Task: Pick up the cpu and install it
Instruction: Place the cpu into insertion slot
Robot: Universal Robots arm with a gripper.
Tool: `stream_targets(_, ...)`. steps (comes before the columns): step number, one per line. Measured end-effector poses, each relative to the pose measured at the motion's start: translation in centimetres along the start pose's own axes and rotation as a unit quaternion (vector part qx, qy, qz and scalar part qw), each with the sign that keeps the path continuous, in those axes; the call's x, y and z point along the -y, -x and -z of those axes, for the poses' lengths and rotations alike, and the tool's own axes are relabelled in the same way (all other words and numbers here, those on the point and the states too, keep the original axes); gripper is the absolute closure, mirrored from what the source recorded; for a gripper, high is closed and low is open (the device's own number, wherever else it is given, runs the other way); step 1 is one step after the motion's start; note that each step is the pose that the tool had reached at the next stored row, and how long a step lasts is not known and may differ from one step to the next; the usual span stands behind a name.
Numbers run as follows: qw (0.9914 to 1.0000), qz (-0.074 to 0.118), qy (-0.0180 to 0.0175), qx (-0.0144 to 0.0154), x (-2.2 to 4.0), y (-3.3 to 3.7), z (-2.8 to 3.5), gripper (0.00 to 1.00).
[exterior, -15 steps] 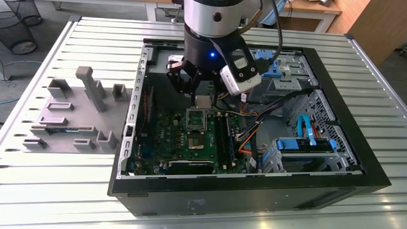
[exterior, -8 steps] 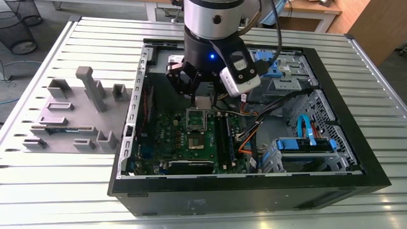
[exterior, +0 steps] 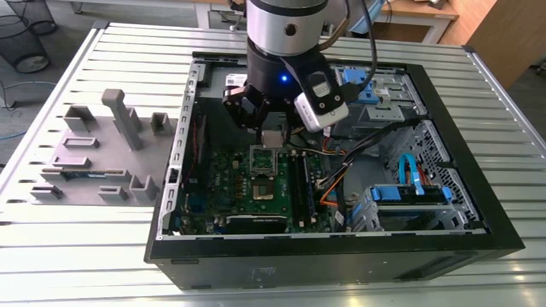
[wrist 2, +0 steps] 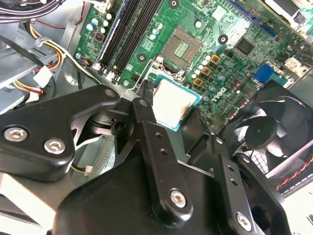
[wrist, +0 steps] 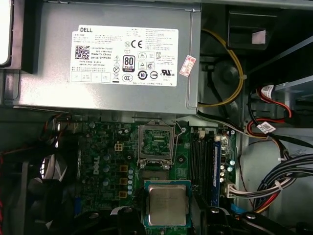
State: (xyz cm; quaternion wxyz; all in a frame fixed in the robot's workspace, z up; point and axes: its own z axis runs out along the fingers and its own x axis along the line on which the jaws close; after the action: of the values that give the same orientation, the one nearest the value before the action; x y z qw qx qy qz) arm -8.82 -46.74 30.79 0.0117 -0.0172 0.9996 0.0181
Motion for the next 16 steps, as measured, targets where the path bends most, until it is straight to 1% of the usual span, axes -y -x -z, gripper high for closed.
stream_targets(16, 1.0, 0.0, 0.0, 0.0, 0.02, -0.01, -0.58, 0.53)
